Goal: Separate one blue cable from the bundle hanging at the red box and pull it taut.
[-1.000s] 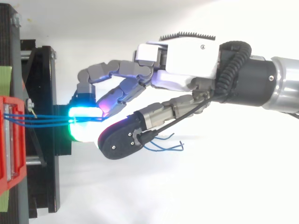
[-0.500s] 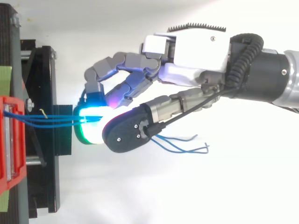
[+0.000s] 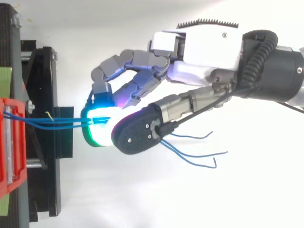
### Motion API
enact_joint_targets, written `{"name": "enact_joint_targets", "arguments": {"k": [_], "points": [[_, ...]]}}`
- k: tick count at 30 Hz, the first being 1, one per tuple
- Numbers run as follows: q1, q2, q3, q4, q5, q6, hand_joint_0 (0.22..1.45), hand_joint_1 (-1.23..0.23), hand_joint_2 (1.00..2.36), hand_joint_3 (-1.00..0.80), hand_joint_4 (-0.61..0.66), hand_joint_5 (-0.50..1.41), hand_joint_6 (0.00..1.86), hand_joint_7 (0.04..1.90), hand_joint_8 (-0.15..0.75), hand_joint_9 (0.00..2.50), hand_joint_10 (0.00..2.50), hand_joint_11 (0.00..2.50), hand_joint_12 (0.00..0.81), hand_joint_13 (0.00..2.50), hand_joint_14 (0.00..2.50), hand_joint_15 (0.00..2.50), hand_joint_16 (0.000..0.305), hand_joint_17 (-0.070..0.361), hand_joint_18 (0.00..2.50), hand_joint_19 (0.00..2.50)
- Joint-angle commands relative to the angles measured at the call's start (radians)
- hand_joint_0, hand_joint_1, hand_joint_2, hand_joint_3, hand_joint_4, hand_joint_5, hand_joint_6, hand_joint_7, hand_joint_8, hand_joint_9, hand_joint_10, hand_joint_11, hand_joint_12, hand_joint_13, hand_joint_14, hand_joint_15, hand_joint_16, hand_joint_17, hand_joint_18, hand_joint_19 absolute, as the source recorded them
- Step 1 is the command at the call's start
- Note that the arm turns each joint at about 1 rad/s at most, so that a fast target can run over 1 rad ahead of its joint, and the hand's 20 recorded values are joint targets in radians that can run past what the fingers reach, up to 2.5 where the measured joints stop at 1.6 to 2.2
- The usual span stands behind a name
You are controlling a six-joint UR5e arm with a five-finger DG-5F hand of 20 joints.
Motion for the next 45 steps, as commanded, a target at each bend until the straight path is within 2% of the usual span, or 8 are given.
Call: {"name": "enact_joint_targets", "arguments": {"k": [1,11,12,16,25,30,39,45], "points": [[-0.001,0.001,0.0,-0.005,-0.001,0.003,0.57,-0.49,1.0,-0.5,0.14,-0.18,0.83,1.16,0.258,0.85,0.02,0.67,0.282,0.83,0.02,0.42,0.026,0.058,0.63,0.32],[-0.001,0.001,0.0,-0.005,0.0,0.003,0.61,-0.68,1.02,-0.31,0.07,-0.18,0.84,1.18,0.259,0.89,0.02,0.81,0.28,0.83,0.02,0.44,0.025,0.057,0.65,0.31],[-0.003,0.001,0.0,-0.005,0.002,0.003,0.61,-0.68,1.02,-0.31,0.07,-0.18,0.84,1.17,0.263,0.94,0.02,1.01,0.284,0.88,0.02,0.53,0.025,0.056,0.65,0.33],[-0.003,0.001,0.0,-0.005,0.002,0.003,0.63,-0.68,1.01,-0.35,0.07,-0.18,0.84,1.15,0.25,0.99,0.02,1.28,0.292,0.96,0.03,0.78,0.025,0.057,0.69,0.39],[-0.003,0.001,0.0,-0.006,0.0,0.003,0.64,-0.67,1.01,-0.4,0.08,-0.19,0.83,1.13,0.24,1.04,0.0,1.64,0.267,1.14,0.02,1.47,0.028,0.063,0.76,0.53],[-0.004,0.001,0.0,-0.008,0.002,0.003,0.64,-0.66,1.01,-0.42,0.09,-0.19,0.83,1.12,0.24,1.05,0.03,1.67,0.255,1.2,0.0,1.75,0.029,0.066,0.81,0.64],[-0.004,0.001,0.0,-0.012,0.005,0.008,0.65,-0.65,1.01,-0.43,0.08,-0.19,0.83,1.12,0.241,1.03,0.06,1.64,0.268,1.12,0.59,1.76,0.031,0.071,0.92,0.82],[-0.004,0.001,0.0,-0.012,0.003,0.015,0.67,-0.73,1.01,-0.43,0.07,-0.19,0.83,1.1,0.238,1.03,0.11,1.64,0.263,1.09,0.81,1.74,0.031,0.07,0.96,0.88]]}}
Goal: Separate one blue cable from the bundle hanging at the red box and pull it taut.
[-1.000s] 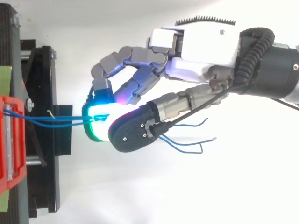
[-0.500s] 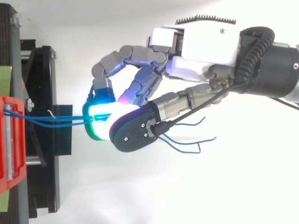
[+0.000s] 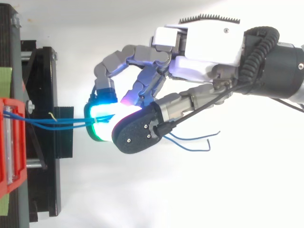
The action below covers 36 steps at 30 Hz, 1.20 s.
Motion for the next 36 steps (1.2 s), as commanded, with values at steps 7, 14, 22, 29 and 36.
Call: {"name": "enact_joint_targets", "arguments": {"k": [7,14,22,29,36], "points": [[0.0,0.0,0.0,0.0,-0.002,0.004,0.72,-0.87,1.0,-0.5,0.07,-0.19,0.84,1.12,0.241,1.02,0.12,1.64,0.265,1.1,0.76,1.78,0.031,0.069,0.97,0.87],[0.0,0.0,0.0,0.0,-0.002,0.004,0.61,-0.8,1.0,-0.5,0.11,-0.19,0.83,1.1,0.239,1.03,0.1,1.65,0.275,1.12,0.73,1.8,0.031,0.071,0.97,0.89],[-0.001,0.0,0.0,0.0,-0.002,0.004,0.54,-0.6,1.0,-0.5,0.13,-0.2,0.82,1.08,0.256,1.04,0.13,1.63,0.288,1.11,0.8,1.73,0.035,0.078,0.96,0.9],[0.0,0.0,0.0,0.0,0.001,0.003,0.61,-0.5,1.0,-0.5,0.11,-0.19,0.81,1.11,0.24,1.09,0.03,1.7,0.271,1.12,0.72,1.77,0.033,0.073,0.95,0.92],[-0.004,0.0,0.0,0.003,0.001,0.024,0.59,-0.68,1.02,-0.19,0.07,-0.19,0.85,1.17,0.245,1.08,0.04,1.71,0.277,1.13,0.71,1.78,0.033,0.075,0.96,0.93]]}}
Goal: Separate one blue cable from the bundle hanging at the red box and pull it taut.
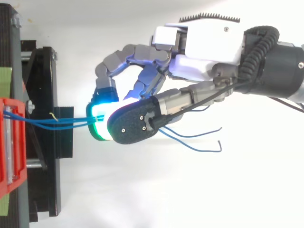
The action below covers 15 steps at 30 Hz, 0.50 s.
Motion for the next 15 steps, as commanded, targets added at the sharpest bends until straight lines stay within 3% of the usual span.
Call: {"name": "enact_joint_targets", "arguments": {"k": [1,10,15], "points": [[-0.003,0.0,0.0,0.001,0.0,0.009,0.6,-0.69,1.02,-0.19,0.07,-0.19,0.85,1.18,0.25,1.08,0.04,1.72,0.279,1.13,0.71,1.8,0.033,0.075,0.96,0.94],[-0.003,0.0,0.0,0.001,-0.003,0.009,0.63,-0.79,1.02,-0.22,0.06,-0.2,0.86,1.16,0.244,1.04,0.06,1.72,0.282,1.12,0.67,1.83,0.035,0.078,0.96,0.93],[-0.003,0.0,0.0,0.001,-0.003,0.011,0.67,-0.84,1.01,-0.38,0.06,-0.2,0.86,1.18,0.241,1.02,0.06,1.71,0.281,1.13,0.64,1.83,0.035,0.079,0.95,0.93]]}}
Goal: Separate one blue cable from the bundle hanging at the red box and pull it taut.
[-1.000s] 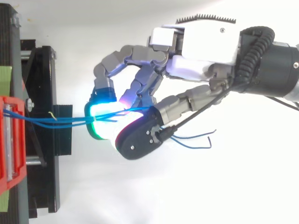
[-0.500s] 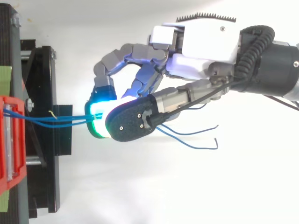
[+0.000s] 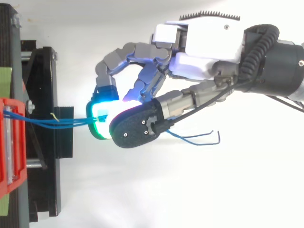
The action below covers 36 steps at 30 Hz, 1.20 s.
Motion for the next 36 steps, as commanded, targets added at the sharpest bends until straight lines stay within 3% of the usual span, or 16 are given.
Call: {"name": "enact_joint_targets", "arguments": {"k": [1,5,11,19,25,32,36], "points": [[0.0,0.0,0.0,-0.002,0.001,0.001,0.68,-0.84,1.01,-0.39,0.06,-0.2,0.86,1.19,0.243,1.02,0.06,1.7,0.28,1.13,0.64,1.83,0.035,0.078,0.95,0.93],[0.0,-0.001,0.0,0.0,-0.001,0.001,0.72,-0.85,1.0,-0.49,0.06,-0.2,0.86,1.16,0.239,1.02,0.04,1.7,0.28,1.14,0.59,1.86,0.035,0.079,0.96,0.92],[0.0,0.0,0.0,0.0,-0.001,0.001,0.73,-0.85,1.0,-0.5,0.12,-0.19,0.85,1.15,0.247,1.05,0.0,1.71,0.277,1.16,0.52,1.89,0.035,0.079,0.98,0.91],[0.0,0.0,0.0,-0.003,0.001,0.002,0.59,-0.82,1.0,-0.5,0.13,-0.18,0.84,1.2,0.251,1.09,0.0,1.71,0.284,1.17,0.54,1.88,0.036,0.08,0.98,0.93],[0.0,0.0,0.0,-0.003,0.001,0.001,0.52,-0.68,1.0,-0.5,0.14,-0.18,0.84,1.14,0.26,1.1,0.0,1.7,0.301,1.16,0.64,1.78,0.039,0.089,0.99,0.94],[0.0,0.0,0.0,-0.003,0.001,0.001,0.56,-0.53,1.0,-0.5,0.12,-0.18,0.83,1.15,0.249,1.11,0.0,1.67,0.289,1.17,0.59,1.83,0.038,0.085,0.98,0.95],[0.0,0.0,0.0,-0.002,0.001,-0.001,0.61,-0.61,1.01,-0.42,0.1,-0.18,0.83,1.2,0.245,1.11,0.0,1.69,0.28,1.17,0.55,1.86,0.036,0.082,0.97,0.97]]}}
